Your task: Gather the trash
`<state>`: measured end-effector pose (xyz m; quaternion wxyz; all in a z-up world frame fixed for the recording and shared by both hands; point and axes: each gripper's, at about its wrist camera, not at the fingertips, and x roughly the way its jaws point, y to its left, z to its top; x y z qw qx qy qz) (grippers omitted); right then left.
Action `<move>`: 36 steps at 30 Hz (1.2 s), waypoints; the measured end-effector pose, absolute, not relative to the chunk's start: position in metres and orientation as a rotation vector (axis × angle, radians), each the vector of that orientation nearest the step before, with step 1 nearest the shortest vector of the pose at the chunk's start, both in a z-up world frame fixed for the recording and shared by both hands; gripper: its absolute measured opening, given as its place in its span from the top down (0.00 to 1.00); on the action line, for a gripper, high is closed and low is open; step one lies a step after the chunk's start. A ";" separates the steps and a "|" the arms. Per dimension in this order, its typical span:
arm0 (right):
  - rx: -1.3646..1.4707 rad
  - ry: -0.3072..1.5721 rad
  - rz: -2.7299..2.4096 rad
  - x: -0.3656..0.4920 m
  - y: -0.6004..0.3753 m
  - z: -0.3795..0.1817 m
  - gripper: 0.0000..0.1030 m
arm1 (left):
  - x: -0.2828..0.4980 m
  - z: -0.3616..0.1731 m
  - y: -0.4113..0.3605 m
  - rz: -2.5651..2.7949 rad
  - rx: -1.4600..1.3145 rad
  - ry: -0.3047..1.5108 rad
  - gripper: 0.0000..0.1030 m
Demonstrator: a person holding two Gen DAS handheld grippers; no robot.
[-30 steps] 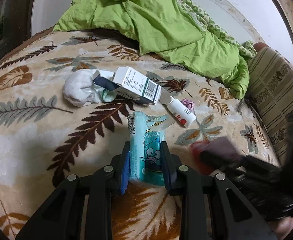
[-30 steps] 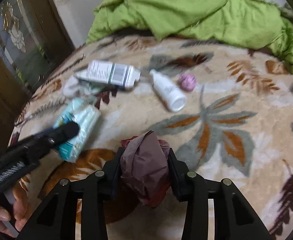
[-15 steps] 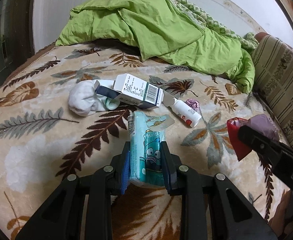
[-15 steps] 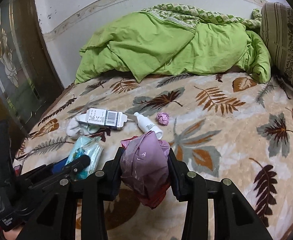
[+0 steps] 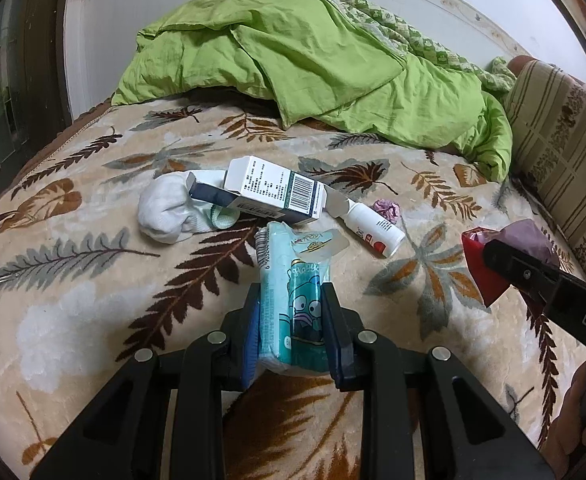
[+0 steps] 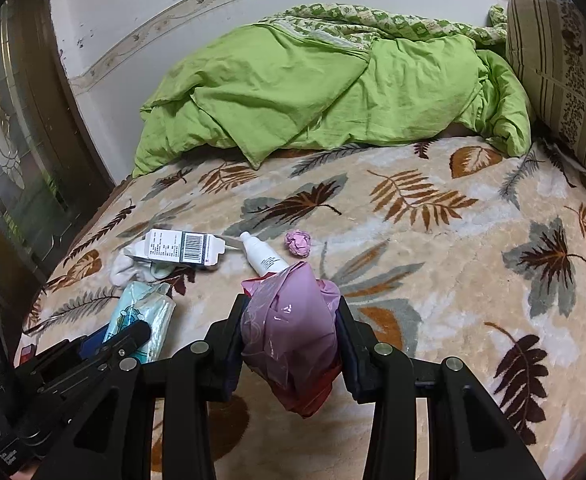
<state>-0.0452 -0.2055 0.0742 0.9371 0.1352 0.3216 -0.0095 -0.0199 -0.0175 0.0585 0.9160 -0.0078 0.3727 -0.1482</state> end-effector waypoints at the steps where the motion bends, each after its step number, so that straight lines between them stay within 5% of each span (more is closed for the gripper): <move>1: 0.271 0.657 -0.019 -0.045 -0.205 0.074 0.58 | -0.020 0.059 -0.017 -0.307 -0.016 0.767 0.74; 36: 0.247 0.659 -0.020 -0.044 -0.201 0.074 0.58 | -0.022 0.061 -0.020 -0.334 -0.019 0.758 0.74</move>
